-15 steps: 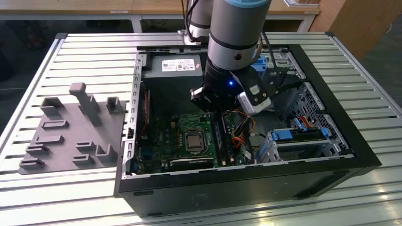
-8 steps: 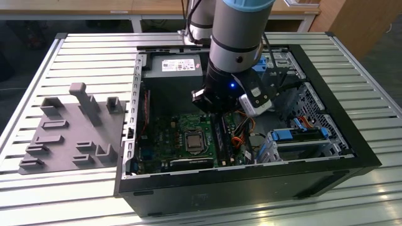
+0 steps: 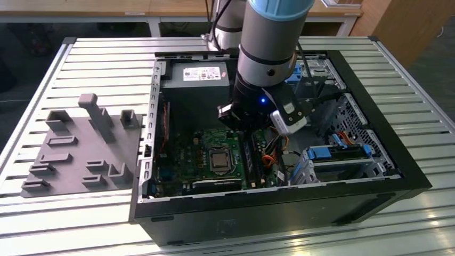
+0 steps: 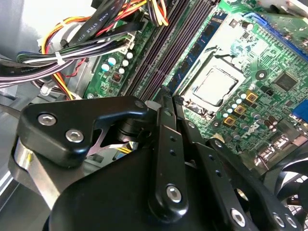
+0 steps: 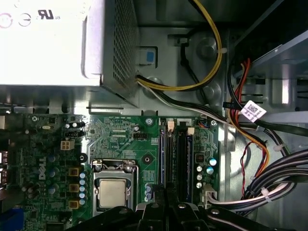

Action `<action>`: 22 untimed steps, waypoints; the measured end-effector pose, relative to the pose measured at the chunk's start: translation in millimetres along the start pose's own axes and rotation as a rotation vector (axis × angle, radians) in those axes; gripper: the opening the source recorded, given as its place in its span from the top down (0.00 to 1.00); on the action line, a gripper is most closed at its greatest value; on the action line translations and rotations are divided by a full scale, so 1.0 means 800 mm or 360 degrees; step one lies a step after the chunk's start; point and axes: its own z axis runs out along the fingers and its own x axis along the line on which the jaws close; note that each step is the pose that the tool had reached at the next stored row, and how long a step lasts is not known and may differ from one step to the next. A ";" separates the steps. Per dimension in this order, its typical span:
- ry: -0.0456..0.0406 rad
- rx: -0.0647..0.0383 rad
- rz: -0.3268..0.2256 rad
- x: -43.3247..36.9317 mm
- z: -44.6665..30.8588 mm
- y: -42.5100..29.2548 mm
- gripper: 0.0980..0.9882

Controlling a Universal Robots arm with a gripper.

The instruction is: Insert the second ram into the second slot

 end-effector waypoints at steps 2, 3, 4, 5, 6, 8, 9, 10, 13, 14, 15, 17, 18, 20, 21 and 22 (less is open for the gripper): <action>0.0000 0.0000 0.0000 0.000 0.0002 0.0000 0.96; 0.0000 0.0000 0.0000 0.000 0.0004 0.0000 0.96; 0.0000 0.0000 0.0000 0.000 0.0004 0.0000 0.96; 0.0000 -0.0001 0.0000 0.000 0.0007 0.0000 0.96; 0.0000 -0.0001 0.0000 0.000 0.0016 0.0000 0.96; 0.0000 0.0000 0.0000 -0.002 0.0042 -0.0001 0.96; 0.0000 -0.0001 0.0000 -0.003 0.0064 -0.0002 0.96; 0.0001 -0.0001 0.0000 -0.003 0.0083 -0.0002 0.96; 0.0001 0.0000 0.0000 -0.003 0.0123 -0.0003 0.96; 0.0002 0.0000 0.0000 -0.003 0.0129 -0.0004 0.96; 0.0002 0.0000 0.0000 -0.003 0.0130 -0.0004 0.96; 0.0002 0.0000 0.0000 -0.004 0.0134 -0.0004 0.96; 0.0001 0.0000 0.0000 -0.004 0.0139 -0.0004 0.96; 0.0001 0.0000 0.0000 -0.005 0.0147 -0.0004 0.96; 0.0002 0.0000 0.0000 -0.006 0.0149 -0.0005 0.96; 0.0002 0.0000 0.0000 -0.006 0.0151 -0.0006 0.96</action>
